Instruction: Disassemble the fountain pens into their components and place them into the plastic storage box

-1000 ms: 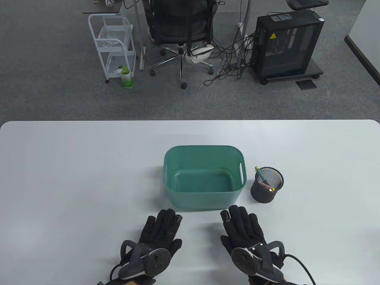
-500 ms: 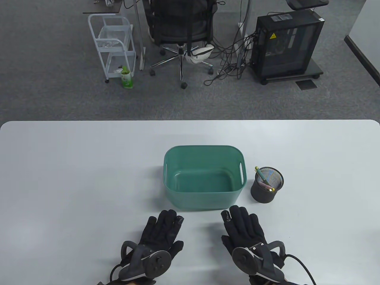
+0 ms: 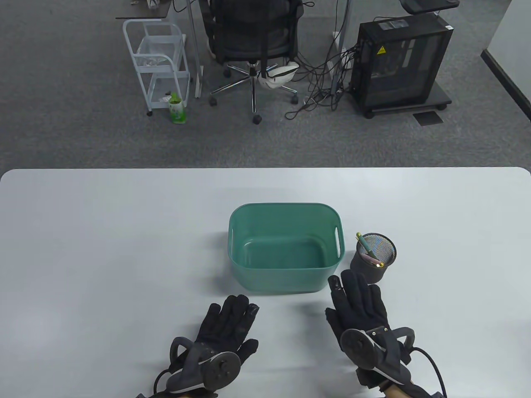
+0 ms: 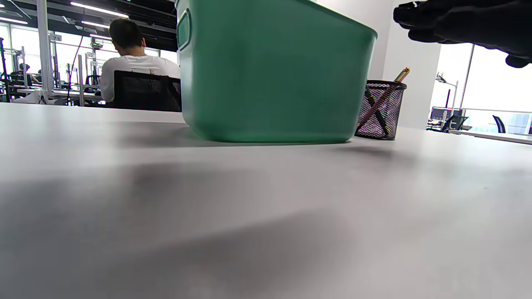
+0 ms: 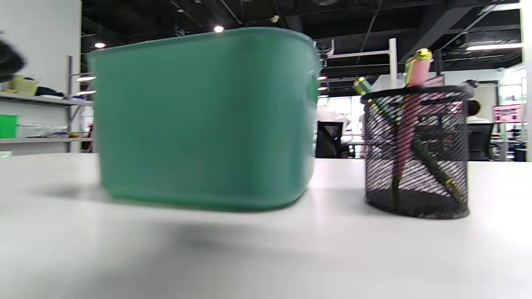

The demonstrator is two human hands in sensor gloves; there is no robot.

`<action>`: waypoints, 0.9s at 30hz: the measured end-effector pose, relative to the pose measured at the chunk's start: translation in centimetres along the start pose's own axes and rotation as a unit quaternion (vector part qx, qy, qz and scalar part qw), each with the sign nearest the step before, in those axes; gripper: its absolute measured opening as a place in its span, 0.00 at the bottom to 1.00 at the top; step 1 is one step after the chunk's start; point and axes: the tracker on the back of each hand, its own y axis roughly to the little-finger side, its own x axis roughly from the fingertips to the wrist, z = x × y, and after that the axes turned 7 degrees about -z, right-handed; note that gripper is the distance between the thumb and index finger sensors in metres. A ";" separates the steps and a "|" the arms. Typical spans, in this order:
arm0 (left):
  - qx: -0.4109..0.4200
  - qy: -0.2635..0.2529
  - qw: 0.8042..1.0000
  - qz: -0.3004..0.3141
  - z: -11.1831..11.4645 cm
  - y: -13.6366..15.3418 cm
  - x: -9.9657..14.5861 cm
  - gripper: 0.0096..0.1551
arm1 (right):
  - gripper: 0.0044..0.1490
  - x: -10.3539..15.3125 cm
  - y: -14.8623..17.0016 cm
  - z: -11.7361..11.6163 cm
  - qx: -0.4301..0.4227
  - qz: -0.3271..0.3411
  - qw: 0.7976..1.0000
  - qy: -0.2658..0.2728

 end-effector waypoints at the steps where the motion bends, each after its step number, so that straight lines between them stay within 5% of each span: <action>1: 0.000 0.000 1.000 0.001 0.0 0.0 0.0 0.42 | 0.44 -0.6 0.3 0.2 0.003 -0.007 1.000 0.003; 16: 0.001 0.004 1.000 0.007 0.0 -0.2 0.1 0.43 | 0.42 -12.8 4.1 1.0 0.067 -0.112 0.990 -0.047; 27: 0.002 0.008 1.000 0.009 -0.1 -0.2 0.1 0.43 | 0.33 -15.3 4.7 -2.1 0.112 -0.131 0.980 -0.100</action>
